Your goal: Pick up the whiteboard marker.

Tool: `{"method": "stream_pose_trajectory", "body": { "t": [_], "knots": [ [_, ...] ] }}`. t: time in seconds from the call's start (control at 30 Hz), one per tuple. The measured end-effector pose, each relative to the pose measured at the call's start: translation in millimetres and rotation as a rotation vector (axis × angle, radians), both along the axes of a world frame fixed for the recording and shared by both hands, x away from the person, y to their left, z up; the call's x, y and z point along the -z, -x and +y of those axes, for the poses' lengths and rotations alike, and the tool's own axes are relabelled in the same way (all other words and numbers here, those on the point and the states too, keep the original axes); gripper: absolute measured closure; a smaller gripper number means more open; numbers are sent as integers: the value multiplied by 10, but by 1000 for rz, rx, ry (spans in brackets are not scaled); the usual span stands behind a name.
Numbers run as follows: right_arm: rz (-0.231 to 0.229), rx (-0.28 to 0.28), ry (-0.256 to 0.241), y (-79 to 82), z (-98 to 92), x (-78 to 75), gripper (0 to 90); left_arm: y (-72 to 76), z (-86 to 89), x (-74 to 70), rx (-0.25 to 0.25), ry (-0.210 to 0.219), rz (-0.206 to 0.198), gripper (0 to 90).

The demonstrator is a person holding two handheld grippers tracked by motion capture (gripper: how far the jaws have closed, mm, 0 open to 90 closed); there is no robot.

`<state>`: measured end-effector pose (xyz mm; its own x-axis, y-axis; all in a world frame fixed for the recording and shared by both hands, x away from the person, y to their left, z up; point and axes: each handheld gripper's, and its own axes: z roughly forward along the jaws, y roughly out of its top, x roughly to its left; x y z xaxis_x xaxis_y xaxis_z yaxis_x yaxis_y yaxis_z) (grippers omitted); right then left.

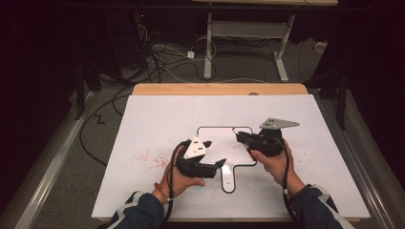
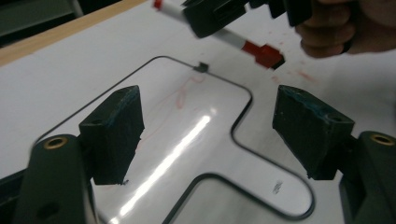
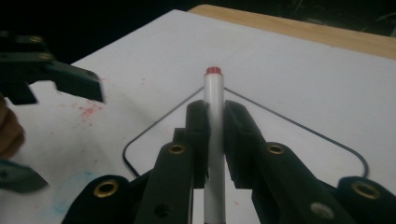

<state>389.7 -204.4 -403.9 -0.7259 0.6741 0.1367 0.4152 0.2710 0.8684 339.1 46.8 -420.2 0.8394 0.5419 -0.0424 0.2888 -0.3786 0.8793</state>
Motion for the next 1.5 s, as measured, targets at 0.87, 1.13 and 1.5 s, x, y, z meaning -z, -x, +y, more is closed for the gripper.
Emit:
{"method": "stream_pose_trajectory", "body": {
  "t": [0.87, 1.13, 1.5],
  "knots": [
    [-117, -53, -66, 332, 222, -24, 814, -182, -282, 74, 33, 98, 79, 673],
    [-126, -48, -64, 367, 206, -35, 796, -234, -267, 89, 26, 68, 55, 779],
    [-137, 34, -94, 430, -79, -158, 456, -365, -343, 114, 71, 0, 2, 788]
  ]
}}
